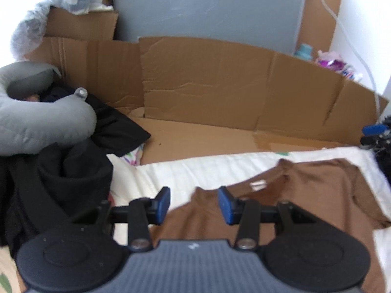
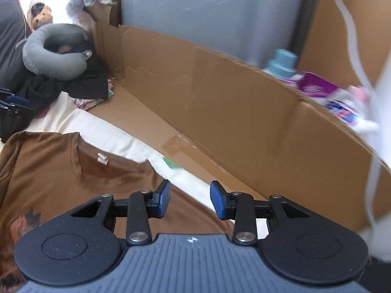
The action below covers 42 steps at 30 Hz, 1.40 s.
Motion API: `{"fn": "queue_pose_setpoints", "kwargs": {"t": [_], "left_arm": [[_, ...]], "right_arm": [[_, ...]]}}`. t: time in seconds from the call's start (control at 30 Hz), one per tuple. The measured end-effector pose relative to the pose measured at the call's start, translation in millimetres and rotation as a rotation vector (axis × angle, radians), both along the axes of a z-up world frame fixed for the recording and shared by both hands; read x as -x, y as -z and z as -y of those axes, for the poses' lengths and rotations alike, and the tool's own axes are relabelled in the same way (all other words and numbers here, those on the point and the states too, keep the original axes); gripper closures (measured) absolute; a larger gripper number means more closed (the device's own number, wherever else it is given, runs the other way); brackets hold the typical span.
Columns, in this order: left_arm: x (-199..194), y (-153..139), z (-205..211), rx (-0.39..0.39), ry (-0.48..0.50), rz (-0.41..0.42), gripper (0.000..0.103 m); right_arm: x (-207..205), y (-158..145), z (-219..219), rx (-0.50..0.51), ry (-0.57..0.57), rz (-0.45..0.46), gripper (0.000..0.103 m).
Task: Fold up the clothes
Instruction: 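Open both grippers and raise them from the flattened t-shirt, then grasp the t-shirt sleeve with the right gripper while the left gripper closes on the body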
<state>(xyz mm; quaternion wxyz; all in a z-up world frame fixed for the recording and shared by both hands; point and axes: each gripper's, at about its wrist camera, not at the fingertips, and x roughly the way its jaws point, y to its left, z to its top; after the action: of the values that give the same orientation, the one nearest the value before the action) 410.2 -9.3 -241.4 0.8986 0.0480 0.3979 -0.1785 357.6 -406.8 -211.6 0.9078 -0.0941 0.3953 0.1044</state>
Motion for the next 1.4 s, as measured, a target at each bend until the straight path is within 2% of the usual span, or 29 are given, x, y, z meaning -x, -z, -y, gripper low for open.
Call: {"fn": "queue_pose_setpoints", "kwargs": {"t": [0.23,0.33,0.47,0.6,0.67,0.77,0.93,1.13,1.33,1.4], "left_arm": [[47,-30,27,0.031,0.015,0.002,0.052],[55,-32,53,0.04,0.072,-0.011,0.052],[59,-27,95,0.073,0.179,-0.017,0.051],[55,-15,149,0.06,0.291,-0.043,0.051],[54,-6,175,0.056,0.321,-0.05,0.051],[44,18,215,0.107,0.346,-0.101,0.052],[41,61,276,0.113,0.411,-0.152,0.052],[33,94,313,0.093,0.427,-0.186,0.053],[29,104,331,0.103,0.455,-0.208,0.054],[30,108,338,0.082,0.459,-0.204,0.058]], "right_arm": [[84,-27,30,-0.012,0.07,0.021,0.055],[120,-26,38,0.01,0.087,0.044,0.055],[160,-5,50,0.01,0.128,0.067,0.052],[185,30,58,0.002,0.184,0.071,0.052],[193,46,56,0.033,0.155,0.054,0.052],[198,64,56,0.089,0.126,0.025,0.052],[203,89,67,0.045,0.179,-0.03,0.052],[210,106,70,0.048,0.223,-0.031,0.052],[215,116,64,0.053,0.205,-0.031,0.052],[215,118,60,0.066,0.196,-0.017,0.052]]}}
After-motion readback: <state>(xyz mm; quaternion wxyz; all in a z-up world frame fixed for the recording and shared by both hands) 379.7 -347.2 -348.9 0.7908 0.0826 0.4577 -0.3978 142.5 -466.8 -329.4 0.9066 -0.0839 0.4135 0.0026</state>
